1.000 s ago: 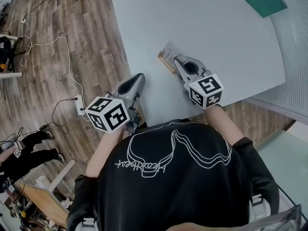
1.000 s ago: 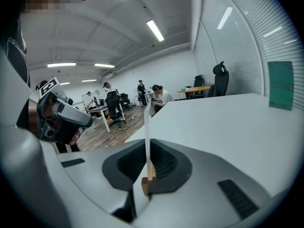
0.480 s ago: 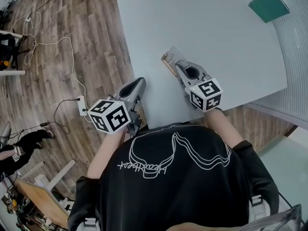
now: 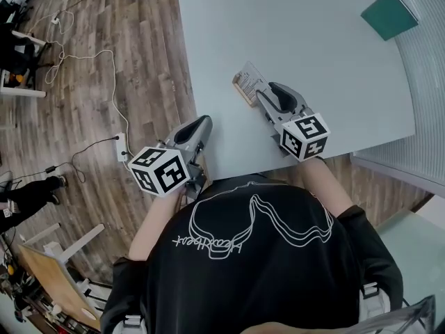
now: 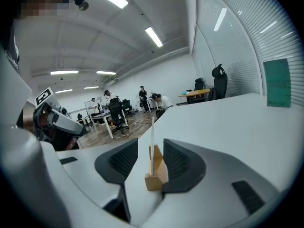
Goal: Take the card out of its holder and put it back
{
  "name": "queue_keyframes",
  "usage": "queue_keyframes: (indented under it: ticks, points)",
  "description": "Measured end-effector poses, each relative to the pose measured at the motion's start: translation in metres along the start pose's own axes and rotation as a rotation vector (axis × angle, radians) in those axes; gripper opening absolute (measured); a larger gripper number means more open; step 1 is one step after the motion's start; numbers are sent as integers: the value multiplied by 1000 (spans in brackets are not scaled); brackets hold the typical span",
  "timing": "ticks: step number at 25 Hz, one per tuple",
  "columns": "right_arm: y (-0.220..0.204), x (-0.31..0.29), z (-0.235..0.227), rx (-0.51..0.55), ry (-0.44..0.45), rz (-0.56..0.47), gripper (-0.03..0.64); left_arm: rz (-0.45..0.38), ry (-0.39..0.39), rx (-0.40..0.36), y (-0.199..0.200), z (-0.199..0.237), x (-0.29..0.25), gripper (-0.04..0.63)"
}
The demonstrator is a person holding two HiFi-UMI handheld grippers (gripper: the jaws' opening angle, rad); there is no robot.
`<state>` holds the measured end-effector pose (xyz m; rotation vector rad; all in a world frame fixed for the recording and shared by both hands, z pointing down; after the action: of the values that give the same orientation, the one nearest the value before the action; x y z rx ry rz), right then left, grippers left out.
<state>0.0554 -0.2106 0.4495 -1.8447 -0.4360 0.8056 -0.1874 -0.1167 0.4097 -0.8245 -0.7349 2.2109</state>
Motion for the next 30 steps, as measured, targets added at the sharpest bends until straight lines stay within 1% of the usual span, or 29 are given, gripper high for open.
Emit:
queue_keyframes:
  ticks: [2,5,9,11,13,15,19,21,22,25,28,30]
  points:
    - [7,18,2,-6,6,-25,158,-19,8,-4,-6,-11,7,12]
    - [25,50,11,24,52,-65,144,-50,11,-8,-14,-32,14,12]
    - [45,95,27,37,135,-145,76,-87,6,-36,-26,-65,20,12]
    - [49,115,33,28,187,-183,27,-110,7,-51,-33,-80,22,12]
    - [51,136,41,18,243,-203,11,-135,5,-66,-39,-97,27,12]
    - [51,157,51,18,314,-202,9,-155,0,-85,-46,-116,34,12]
    - [43,193,72,39,462,-166,9,-176,-14,-144,-66,-153,43,12]
    - [38,208,78,33,516,-151,9,-184,-18,-181,-76,-169,47,12]
    - [36,215,81,32,530,-141,9,-187,-19,-198,-81,-177,49,12]
    - [28,238,85,43,536,-103,9,-190,-26,-238,-95,-201,56,12]
    - [23,260,84,25,539,-97,9,-197,-37,-275,-104,-223,63,12]
    - [21,271,82,26,524,-97,9,-206,-40,-299,-109,-235,67,12]
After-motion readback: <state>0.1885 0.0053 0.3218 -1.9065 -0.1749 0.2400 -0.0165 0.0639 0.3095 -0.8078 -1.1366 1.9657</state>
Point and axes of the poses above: the fingertips, and each gripper's own axes: x backward along the fingers, z to its left, y out of its top, the point moved 9 cm from there along x, backward along the fingers, and after that the axes turned 2 degrees about -z, right-handed, at the moved point
